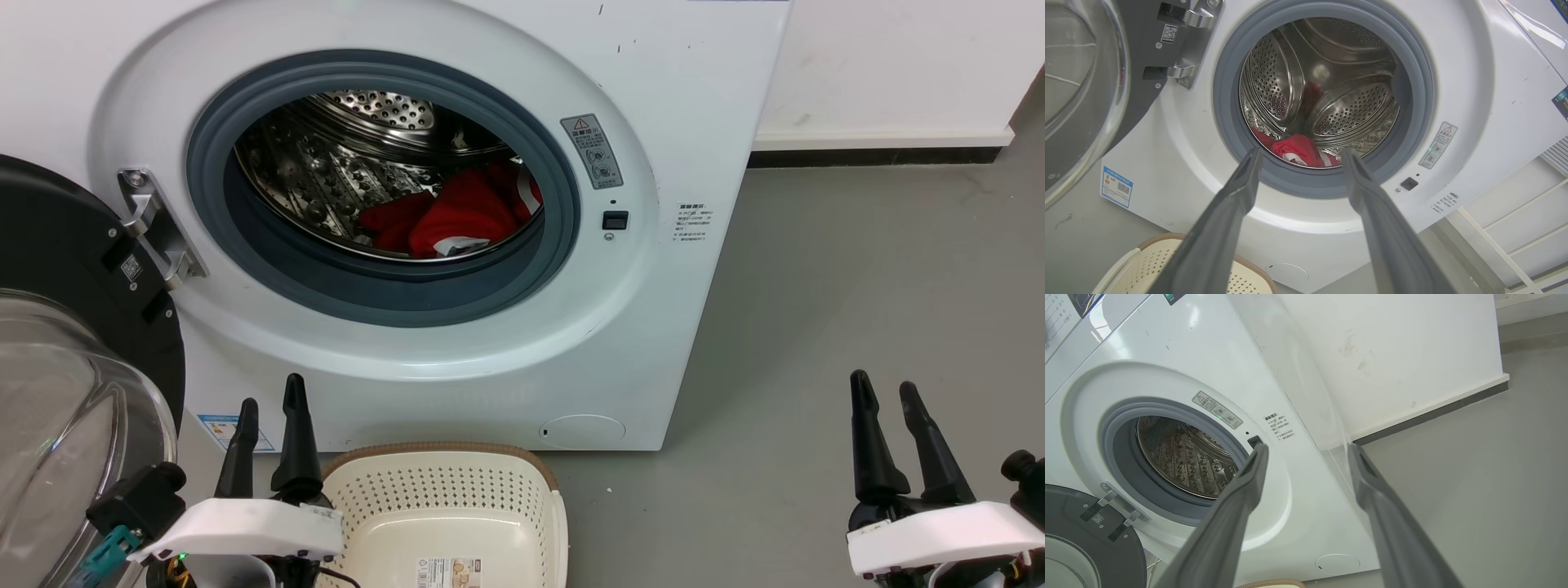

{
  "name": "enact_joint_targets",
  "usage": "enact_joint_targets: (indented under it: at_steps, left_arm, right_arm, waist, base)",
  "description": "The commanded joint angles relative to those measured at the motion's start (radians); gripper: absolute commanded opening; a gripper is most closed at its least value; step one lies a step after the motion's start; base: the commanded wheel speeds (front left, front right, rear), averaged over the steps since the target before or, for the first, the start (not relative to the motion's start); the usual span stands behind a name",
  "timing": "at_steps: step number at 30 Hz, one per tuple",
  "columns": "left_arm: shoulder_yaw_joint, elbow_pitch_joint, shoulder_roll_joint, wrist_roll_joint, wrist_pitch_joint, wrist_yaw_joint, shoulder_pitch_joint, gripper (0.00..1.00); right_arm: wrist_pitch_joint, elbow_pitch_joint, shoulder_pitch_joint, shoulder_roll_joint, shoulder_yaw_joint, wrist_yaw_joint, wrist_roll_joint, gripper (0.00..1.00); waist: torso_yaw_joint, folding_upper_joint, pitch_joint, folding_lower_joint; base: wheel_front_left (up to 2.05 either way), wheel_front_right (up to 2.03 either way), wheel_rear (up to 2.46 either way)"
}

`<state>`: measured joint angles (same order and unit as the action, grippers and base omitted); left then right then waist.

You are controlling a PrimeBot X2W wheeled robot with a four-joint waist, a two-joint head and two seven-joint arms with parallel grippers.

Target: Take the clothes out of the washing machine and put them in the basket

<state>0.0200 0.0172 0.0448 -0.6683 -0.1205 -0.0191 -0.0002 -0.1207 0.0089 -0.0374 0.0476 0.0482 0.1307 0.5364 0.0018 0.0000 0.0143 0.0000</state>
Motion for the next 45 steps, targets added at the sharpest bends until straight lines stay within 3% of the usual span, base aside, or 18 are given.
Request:
enact_joint_targets:
  at_steps: [1, 26, 45]
  left_arm:
    - [-0.002, -0.019, 0.005, 0.036, -0.011, -0.006, -0.001, 1.0]
    - [-0.02, -0.04, 0.006, 0.292, -0.072, -0.009, 0.032, 1.0]
    - [-0.027, -0.046, 0.006, 0.439, -0.112, -0.017, 0.056, 1.0]
  right_arm:
    - [-0.011, -0.02, 0.0, 0.004, -0.002, 0.0, -0.039, 1.0]
    - [-0.072, -0.072, -0.036, 0.004, -0.009, 0.0, -0.319, 1.0]
    - [-0.112, -0.109, -0.064, 0.004, -0.014, 0.0, -0.436, 1.0]
  waist:
    - [0.0, 0.0, 0.0, 0.0]
    - [0.001, 0.0, 0.005, 0.0]
    - [0.003, 0.0, 0.009, 0.0]
  base:
    - [0.0, 0.0, 0.0]
    - [0.0, 0.0, 0.0]
    - [0.0, 0.0, 0.0]
